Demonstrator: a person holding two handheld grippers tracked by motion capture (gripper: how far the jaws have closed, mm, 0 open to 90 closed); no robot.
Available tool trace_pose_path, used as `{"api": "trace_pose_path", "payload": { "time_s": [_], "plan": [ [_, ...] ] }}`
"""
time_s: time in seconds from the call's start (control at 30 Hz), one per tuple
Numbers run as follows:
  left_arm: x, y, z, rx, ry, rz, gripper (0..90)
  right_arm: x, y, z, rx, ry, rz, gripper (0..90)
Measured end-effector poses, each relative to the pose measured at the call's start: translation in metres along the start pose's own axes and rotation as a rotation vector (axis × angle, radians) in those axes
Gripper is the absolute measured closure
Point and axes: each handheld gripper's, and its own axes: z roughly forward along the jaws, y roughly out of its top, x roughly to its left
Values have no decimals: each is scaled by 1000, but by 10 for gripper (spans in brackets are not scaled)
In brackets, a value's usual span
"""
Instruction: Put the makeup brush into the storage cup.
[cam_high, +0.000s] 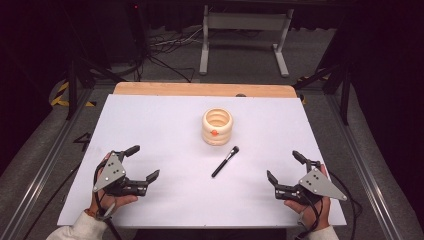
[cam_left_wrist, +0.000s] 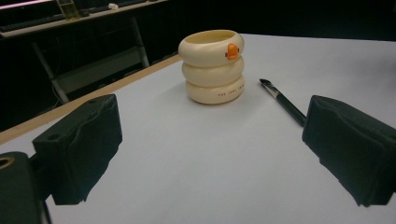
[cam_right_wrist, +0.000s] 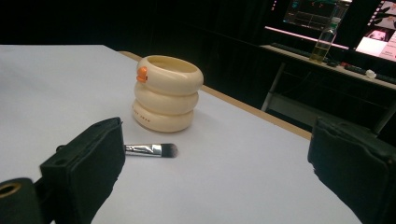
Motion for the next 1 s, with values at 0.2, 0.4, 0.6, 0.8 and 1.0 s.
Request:
{"api": "trace_pose_path", "payload": {
  "time_s": [0.2,0.4,0.6,0.8,1.0],
  "plan": [
    [-2,0,1,17,-11,12,60,-2,-1,-1,1,0,5,52],
    [-3,2,3,14,-17,17,64,-1,-1,0,5,0,-3,55],
    [-7,9,16,51,-40,18,74,-2,-3,1,27,-6,-6,61],
    [-11,16,36,103,-77,21,81,-4,-4,2,32,-8,7,65],
    [-17,23,60,151,-114,21,85,-5,-5,2,42,-9,8,68]
  ]
}}
